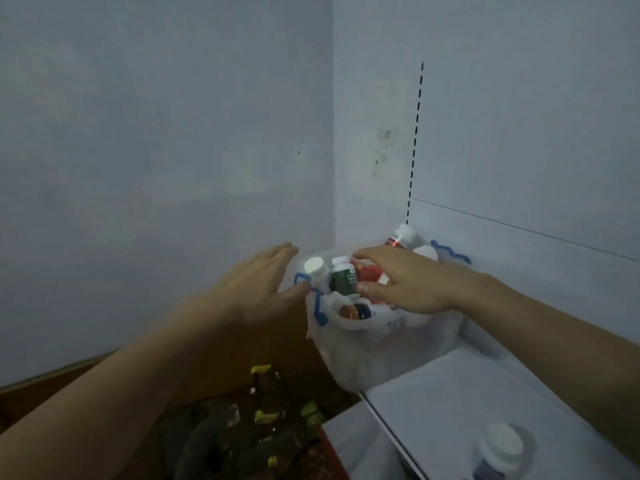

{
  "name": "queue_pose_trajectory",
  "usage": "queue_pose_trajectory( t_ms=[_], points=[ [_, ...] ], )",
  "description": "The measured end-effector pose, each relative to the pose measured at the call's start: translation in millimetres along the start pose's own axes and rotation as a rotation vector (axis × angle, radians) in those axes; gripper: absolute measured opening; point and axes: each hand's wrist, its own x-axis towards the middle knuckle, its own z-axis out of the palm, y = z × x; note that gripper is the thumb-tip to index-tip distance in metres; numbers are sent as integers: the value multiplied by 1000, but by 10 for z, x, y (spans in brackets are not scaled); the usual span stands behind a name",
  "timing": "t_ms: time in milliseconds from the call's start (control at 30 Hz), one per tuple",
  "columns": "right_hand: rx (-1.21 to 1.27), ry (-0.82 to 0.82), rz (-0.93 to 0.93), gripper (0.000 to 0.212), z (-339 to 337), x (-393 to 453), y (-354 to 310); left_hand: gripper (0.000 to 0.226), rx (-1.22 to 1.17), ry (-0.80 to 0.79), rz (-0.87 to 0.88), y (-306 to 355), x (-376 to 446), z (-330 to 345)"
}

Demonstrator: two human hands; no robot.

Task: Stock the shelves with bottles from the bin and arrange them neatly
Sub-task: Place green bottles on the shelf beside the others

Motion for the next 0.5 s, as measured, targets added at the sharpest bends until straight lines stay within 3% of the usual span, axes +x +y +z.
queue_pose_trajectory(
  t_ms=[67,167,233,400,500],
  points=[
    [-12,-35,20,41,53,406,41,77,-11,-32,32,-202,321,11],
    [-12,-30,120,61,115,931,97,75,-41,-50,89,-448,763,59],
    [-3,-20,168,61,191,1237,165,75,-77,-64,123,-561,1000,112],
    [8,-77,209,25,440,1571,393,71,-162,-83,202,-669,1355,231],
    [168,-8,235,19,479,1519,515,70,-238,-73,249,-630,1479,287]
  ],
)
